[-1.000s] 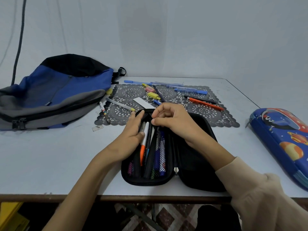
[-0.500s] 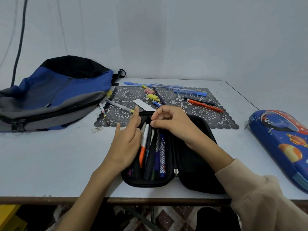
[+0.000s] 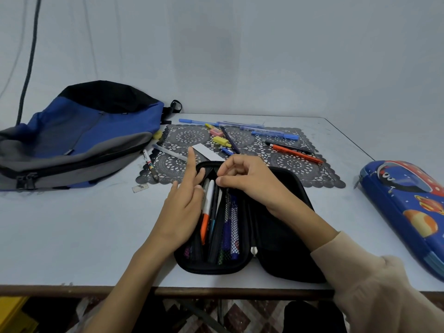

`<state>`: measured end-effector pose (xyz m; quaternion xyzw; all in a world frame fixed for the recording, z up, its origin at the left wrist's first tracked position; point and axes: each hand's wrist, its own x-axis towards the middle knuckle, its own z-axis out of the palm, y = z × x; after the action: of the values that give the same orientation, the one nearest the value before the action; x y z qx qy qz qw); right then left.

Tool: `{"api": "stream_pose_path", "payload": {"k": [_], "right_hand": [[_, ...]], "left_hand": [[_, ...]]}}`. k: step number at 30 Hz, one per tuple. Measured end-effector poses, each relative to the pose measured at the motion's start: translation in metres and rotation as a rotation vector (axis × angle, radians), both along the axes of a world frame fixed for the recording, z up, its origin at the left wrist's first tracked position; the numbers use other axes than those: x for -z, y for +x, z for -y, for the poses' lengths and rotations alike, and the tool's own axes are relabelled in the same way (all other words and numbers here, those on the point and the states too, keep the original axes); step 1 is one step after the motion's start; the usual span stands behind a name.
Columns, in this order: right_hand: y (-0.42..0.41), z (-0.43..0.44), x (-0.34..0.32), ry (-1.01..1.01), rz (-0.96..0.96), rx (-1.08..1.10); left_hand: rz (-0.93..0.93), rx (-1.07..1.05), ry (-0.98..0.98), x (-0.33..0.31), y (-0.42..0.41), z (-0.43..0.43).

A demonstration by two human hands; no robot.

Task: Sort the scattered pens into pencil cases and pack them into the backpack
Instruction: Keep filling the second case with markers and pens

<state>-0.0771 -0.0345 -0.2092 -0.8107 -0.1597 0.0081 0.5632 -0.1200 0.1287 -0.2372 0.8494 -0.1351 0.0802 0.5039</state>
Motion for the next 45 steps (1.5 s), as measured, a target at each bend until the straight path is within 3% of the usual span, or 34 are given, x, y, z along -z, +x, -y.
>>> {"api": "stream_pose_path", "payload": {"k": [5, 11, 16, 19, 21, 23, 26, 28, 32, 45], "right_hand": [[0.0, 0.001, 0.001, 0.016, -0.005, -0.006], [0.0, 0.002, 0.002, -0.037, -0.028, -0.008], [0.005, 0.001, -0.003, -0.177, -0.035, -0.061], [0.011, 0.01, -0.019, -0.247, -0.086, -0.152], [0.024, 0.025, -0.028, -0.234, -0.091, -0.099], [0.048, 0.046, -0.029, -0.289, 0.016, 0.098], [0.083, 0.081, -0.018, -0.599, 0.159, 0.485], [0.095, 0.099, -0.006, -0.818, 0.159, 0.628], [0.1, 0.115, 0.017, -0.948, 0.182, 0.657], [0.104, 0.12, 0.031, -0.999, 0.252, 0.695]], "left_hand": [[-0.012, 0.05, -0.065, 0.003, 0.003, -0.016], [0.01, -0.097, 0.441, 0.014, 0.008, -0.086], [-0.079, -0.036, 0.594, 0.022, -0.002, -0.101], [-0.041, -0.043, 0.724, 0.028, -0.007, -0.096], [-0.029, -0.056, 0.737, 0.029, -0.008, -0.096], [-0.022, -0.057, 0.754, 0.029, -0.008, -0.097], [-0.016, -0.056, 0.757, 0.03, -0.008, -0.096], [-0.014, -0.057, 0.739, 0.03, -0.008, -0.097], [0.0, -0.06, 0.677, 0.031, -0.008, -0.099], [0.001, -0.069, 0.676, 0.031, -0.01, -0.098]]}}
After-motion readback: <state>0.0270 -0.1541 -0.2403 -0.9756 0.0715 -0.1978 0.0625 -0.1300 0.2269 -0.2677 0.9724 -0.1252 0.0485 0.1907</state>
